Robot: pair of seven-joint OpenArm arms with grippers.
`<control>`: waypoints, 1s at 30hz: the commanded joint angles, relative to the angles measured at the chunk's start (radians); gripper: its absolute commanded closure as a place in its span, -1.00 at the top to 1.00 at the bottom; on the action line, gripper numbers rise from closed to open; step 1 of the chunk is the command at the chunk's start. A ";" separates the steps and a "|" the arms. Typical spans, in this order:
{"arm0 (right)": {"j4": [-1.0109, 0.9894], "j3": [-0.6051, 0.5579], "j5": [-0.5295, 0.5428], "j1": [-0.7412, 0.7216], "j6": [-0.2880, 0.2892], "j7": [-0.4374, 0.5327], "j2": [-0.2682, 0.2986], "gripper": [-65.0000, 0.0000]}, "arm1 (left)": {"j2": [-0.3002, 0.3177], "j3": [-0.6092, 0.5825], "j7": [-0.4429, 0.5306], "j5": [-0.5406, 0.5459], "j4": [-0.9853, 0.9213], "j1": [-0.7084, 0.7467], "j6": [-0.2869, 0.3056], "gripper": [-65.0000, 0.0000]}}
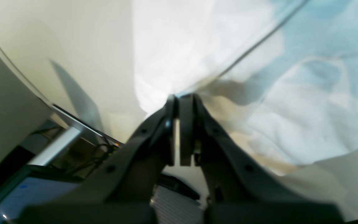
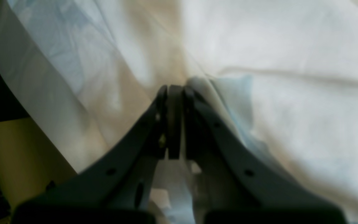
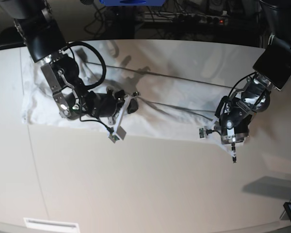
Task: Fold the T-shirt properly
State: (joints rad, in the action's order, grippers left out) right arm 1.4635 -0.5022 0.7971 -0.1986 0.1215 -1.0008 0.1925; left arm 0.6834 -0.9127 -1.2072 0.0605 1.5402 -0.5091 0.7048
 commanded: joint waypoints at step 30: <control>0.116 0.035 0.009 -0.086 0.004 0.015 -0.051 -0.93 | 0.197 0.017 -0.115 -0.017 0.368 0.234 -0.007 -1.00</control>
State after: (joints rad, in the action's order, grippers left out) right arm 1.5661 -0.4713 0.7929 -0.2600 0.1211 -1.0039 0.1452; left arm 0.8616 -0.9062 -1.3125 0.0578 1.8961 -0.2642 0.7048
